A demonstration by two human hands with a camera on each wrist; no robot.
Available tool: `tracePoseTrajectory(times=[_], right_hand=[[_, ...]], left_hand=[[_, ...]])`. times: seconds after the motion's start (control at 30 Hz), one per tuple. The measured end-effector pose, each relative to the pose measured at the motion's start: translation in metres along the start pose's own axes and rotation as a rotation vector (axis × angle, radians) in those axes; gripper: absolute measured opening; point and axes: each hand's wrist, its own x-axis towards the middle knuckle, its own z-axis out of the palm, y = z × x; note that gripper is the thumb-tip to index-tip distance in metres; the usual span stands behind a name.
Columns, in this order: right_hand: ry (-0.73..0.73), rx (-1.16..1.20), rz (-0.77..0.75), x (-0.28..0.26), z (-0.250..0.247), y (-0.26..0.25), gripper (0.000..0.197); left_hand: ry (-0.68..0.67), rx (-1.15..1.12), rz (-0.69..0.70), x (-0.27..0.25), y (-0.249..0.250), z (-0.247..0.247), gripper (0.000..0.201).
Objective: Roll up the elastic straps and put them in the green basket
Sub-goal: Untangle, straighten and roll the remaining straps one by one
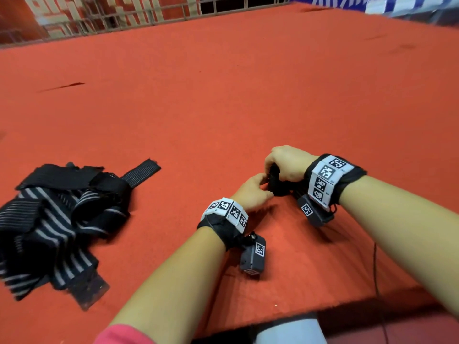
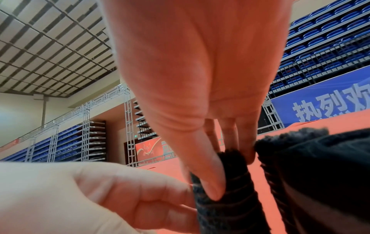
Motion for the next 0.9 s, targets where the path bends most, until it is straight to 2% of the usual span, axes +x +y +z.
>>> tracePoseTrajectory(times=[0.13,0.37,0.63,0.9], right_hand=[[0.033,-0.021,0.029,-0.006,-0.003,-0.007,0.043],[0.117,0.026,-0.044,-0.016,-0.014,-0.062,0.039],[0.127,0.102,-0.16,-0.013,-0.025,-0.164,0.044],[0.113,0.211,-0.26,0.017,-0.003,-0.288,0.041]], left_hand=[[-0.013,0.003,-0.015,-0.01,0.006,-0.007,0.061],[0.102,0.104,-0.063,-0.054,-0.001,-0.055,0.056],[0.274,0.208,-0.101,-0.123,-0.026,-0.148,0.045],[0.464,0.291,-0.162,-0.2,-0.077,-0.252,0.034]])
